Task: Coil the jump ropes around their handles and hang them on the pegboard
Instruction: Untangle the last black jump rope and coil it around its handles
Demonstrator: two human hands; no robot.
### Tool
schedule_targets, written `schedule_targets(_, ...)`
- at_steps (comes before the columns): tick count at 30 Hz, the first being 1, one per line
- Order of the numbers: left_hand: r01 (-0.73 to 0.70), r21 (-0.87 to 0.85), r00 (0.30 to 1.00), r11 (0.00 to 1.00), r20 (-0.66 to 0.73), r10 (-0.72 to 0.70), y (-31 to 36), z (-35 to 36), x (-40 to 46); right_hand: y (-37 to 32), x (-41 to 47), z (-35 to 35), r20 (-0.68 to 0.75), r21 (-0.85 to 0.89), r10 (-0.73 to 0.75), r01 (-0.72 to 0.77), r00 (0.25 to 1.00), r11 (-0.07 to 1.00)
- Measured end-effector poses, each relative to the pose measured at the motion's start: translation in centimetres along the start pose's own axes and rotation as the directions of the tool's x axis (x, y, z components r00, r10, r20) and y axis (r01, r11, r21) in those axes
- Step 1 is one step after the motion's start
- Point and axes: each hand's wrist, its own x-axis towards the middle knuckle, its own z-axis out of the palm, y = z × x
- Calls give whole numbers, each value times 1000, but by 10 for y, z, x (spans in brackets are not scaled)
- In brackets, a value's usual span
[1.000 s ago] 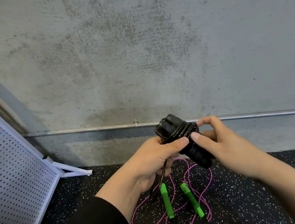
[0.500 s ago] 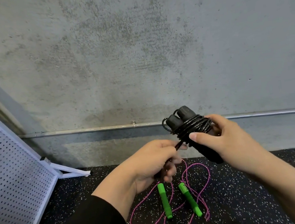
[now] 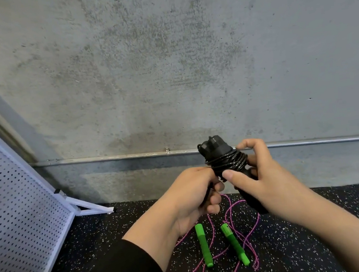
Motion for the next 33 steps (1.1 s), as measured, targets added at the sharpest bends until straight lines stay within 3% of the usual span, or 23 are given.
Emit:
schedule_targets(3,-58,37,998,998,-4,58,4,2,-5,0,1,2,-62,31,-43,45,997,999)
schedule_targets(6,-161,274,971,948,-130,202,6,1,-5,4,3,5,-174,27,-50,56,983,998)
schedule_targets(11,-298,486,813,822,-322,485,9,1,-15,2,8,-1,-212,152,77,-45,974,987)
schedule_targets(12,-332,467,797,820,-326,508,11,2,-18,-1,8,-2,-199,225,121,-75,972,972)
schedule_targets(14,-473,265,806,840,-255,534,16,3,-25,-7,8,-3,-142,405,199,-126,970,906)
schedule_targets(16,-582,77,795,810,-156,586,18,4,-31,-15,6,-3,-89,547,244,-158,966,822)
schedule_targets(17,-612,62,779,788,-126,615,19,4,-33,-18,5,-3,-64,591,255,-169,965,789)
schedule_targets(24,-649,363,725,668,30,688,22,-5,-49,-33,-17,6,45,681,281,-235,959,693)
schedule_targets(28,-671,308,671,674,-134,729,26,-10,-57,-44,-33,12,101,670,241,-245,965,701)
schedule_targets(33,-644,513,575,568,-164,801,22,-8,-62,-53,-47,26,170,664,212,-271,962,697)
